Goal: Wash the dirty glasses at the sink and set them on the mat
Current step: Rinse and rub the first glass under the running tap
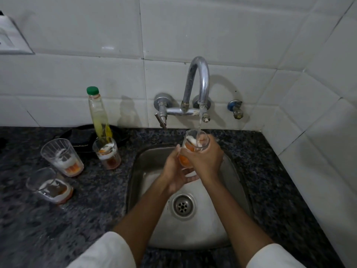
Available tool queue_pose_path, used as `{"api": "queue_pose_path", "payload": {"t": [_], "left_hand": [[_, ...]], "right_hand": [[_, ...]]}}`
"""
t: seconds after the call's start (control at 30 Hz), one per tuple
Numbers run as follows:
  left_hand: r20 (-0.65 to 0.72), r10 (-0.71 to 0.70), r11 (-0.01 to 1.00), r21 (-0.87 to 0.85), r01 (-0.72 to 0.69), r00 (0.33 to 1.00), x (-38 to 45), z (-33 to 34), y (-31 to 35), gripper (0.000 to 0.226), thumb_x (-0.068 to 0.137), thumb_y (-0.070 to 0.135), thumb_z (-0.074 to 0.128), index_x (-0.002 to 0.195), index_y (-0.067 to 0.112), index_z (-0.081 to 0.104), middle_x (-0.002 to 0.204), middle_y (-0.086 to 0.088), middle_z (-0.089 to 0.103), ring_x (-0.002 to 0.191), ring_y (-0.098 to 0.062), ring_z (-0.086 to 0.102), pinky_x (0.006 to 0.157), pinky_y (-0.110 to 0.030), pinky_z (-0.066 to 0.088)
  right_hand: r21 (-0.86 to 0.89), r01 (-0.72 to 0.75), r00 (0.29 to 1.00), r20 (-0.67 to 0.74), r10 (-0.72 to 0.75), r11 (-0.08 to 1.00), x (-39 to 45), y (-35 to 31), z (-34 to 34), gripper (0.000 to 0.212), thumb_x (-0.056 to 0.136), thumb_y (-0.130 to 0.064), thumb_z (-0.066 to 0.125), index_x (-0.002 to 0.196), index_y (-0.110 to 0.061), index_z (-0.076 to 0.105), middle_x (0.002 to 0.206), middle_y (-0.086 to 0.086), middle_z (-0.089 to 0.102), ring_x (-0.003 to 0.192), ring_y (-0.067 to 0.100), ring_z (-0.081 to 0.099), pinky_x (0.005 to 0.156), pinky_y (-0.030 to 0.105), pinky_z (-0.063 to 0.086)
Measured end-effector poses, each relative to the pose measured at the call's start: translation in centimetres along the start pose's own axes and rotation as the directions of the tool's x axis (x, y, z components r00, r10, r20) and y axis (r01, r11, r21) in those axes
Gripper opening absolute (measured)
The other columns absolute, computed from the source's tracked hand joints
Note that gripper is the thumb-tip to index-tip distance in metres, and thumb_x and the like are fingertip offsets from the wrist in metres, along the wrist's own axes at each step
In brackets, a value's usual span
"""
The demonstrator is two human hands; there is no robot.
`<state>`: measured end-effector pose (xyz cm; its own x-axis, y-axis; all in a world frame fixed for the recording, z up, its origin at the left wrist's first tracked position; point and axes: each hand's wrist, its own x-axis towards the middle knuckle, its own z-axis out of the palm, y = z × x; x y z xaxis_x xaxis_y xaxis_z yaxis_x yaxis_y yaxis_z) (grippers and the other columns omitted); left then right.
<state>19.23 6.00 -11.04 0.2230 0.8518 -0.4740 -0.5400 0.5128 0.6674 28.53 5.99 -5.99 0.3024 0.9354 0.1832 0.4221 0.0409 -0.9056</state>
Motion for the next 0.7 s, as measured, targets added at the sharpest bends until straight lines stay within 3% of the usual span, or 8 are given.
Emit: {"api": "queue_pose_path", "payload": {"t": [0.13,0.23,0.3,0.4,0.47,0.53,0.63,0.7], "left_hand": [[0.054,0.061,0.951,-0.306,-0.041,0.997,1.0,1.1,-0.5,0.046,0.106,0.037,0.033,0.114,0.006,0.066,0.1,-0.015,0.075,0.089,-0.023,0.073,0.071,-0.034,0.061],[0.011,0.008,0.972,-0.235,-0.005,1.0,1.3,0.4,0.4,0.048,0.104,0.042,0.039,0.124,0.004,0.06,0.098,-0.016,0.074,0.085,-0.022,0.072,0.085,-0.037,0.057],[0.003,-0.027,0.986,-0.167,0.027,1.0,1.6,-0.2,1.1,0.047,0.103,0.043,0.043,0.126,0.006,0.06,0.105,-0.017,0.072,0.09,-0.022,0.07,0.095,-0.04,0.052],[0.042,-0.05,0.995,-0.086,0.054,0.998,1.7,-0.1,1.9,0.046,0.102,0.04,0.045,0.129,0.007,0.06,0.11,-0.016,0.07,0.09,-0.023,0.07,0.078,-0.04,0.06],[0.027,-0.061,0.998,-0.018,0.062,0.998,1.7,-0.1,2.2,0.044,0.102,0.038,0.046,0.129,0.006,0.06,0.105,-0.014,0.071,0.087,-0.021,0.07,0.081,-0.041,0.059],[0.029,-0.025,0.998,-0.06,0.027,0.999,1.5,-0.3,1.9,0.047,0.1,0.04,0.049,0.127,0.003,0.06,0.109,-0.016,0.069,0.092,-0.022,0.068,0.09,-0.038,0.054],[0.086,0.113,0.932,-0.356,-0.076,0.99,1.4,-0.4,0.4,0.056,0.1,0.041,0.049,0.132,-0.005,0.053,0.122,-0.024,0.06,0.098,-0.028,0.067,0.073,-0.038,0.062],[0.11,0.123,0.896,-0.44,-0.063,0.986,1.9,-0.5,0.3,0.054,0.102,0.04,0.046,0.128,-0.006,0.054,0.12,-0.025,0.061,0.096,-0.03,0.07,0.068,-0.041,0.063]], "right_hand": [[-0.019,-0.049,0.99,0.133,0.051,0.999,0.0,0.5,-0.4,0.056,0.059,-0.031,0.088,0.104,-0.023,0.056,0.099,-0.009,0.064,0.088,0.006,0.064,0.073,0.023,0.052],[-0.218,0.24,0.969,0.107,-0.222,0.946,0.3,0.3,-3.4,0.062,0.07,-0.029,0.082,0.121,-0.016,0.051,0.119,-0.004,0.05,0.106,0.009,0.049,0.083,0.021,0.042],[-0.297,0.49,0.867,0.264,-0.422,0.82,0.8,-0.2,-5.1,0.044,0.077,-0.024,0.073,0.116,-0.016,0.055,0.113,-0.003,0.054,0.099,0.009,0.051,0.079,0.02,0.042],[-0.435,0.634,0.659,0.737,-0.151,0.639,2.1,-0.5,-4.7,0.031,0.086,-0.023,0.06,0.115,-0.017,0.057,0.11,0.002,0.063,0.093,0.019,0.061,0.074,0.033,0.052],[-0.457,0.622,0.591,0.806,0.001,0.636,3.7,0.1,-3.6,0.022,0.087,-0.023,0.058,0.106,-0.013,0.063,0.105,0.006,0.066,0.09,0.023,0.064,0.077,0.041,0.056],[-0.391,0.476,0.635,0.773,0.001,0.788,4.6,0.3,-2.2,0.01,0.085,-0.018,0.062,0.089,-0.011,0.068,0.092,0.005,0.068,0.082,0.019,0.066,0.074,0.039,0.057],[-0.107,-0.177,0.803,0.558,0.207,0.978,3.4,0.1,0.5,0.015,0.083,-0.013,0.064,0.096,-0.009,0.071,0.094,0.009,0.07,0.083,0.018,0.069,0.057,0.027,0.055],[-0.124,-0.006,0.879,0.473,0.065,0.992,2.1,0.8,1.1,0.015,0.082,-0.018,0.062,0.093,-0.013,0.071,0.101,0.01,0.068,0.093,0.023,0.068,0.065,0.035,0.059]]}}
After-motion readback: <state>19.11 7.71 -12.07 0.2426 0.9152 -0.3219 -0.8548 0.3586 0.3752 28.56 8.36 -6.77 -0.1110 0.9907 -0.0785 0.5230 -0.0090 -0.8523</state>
